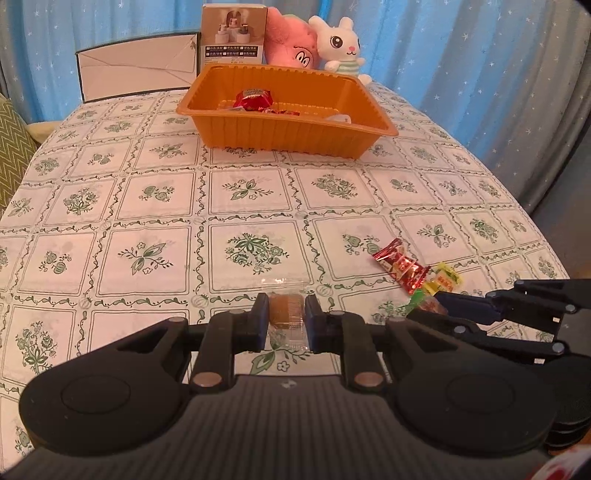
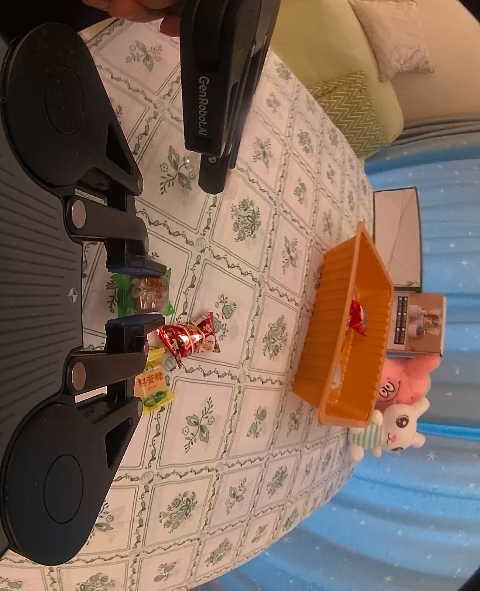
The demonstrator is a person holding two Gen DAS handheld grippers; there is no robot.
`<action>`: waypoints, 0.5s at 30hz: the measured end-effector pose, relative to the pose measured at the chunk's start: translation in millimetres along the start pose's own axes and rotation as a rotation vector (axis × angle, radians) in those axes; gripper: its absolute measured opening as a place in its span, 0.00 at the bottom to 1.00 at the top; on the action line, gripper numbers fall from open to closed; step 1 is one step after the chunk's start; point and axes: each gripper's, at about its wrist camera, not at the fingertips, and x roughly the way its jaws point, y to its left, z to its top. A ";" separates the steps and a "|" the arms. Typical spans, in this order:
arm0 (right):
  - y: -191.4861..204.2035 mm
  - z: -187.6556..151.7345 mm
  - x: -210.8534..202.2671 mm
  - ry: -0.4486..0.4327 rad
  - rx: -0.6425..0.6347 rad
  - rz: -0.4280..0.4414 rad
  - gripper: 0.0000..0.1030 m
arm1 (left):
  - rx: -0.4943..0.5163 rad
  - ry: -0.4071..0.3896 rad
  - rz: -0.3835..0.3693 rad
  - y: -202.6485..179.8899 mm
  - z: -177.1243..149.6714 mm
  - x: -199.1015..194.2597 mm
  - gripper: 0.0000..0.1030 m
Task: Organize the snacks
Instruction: 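Carry the caramel and green-wrapped candy over the orange basket with both tools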
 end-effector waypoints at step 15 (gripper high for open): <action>-7.5 14.3 -45.4 -0.082 0.072 -0.034 0.21 | 0.015 -0.052 0.003 -11.8 3.4 -43.4 0.17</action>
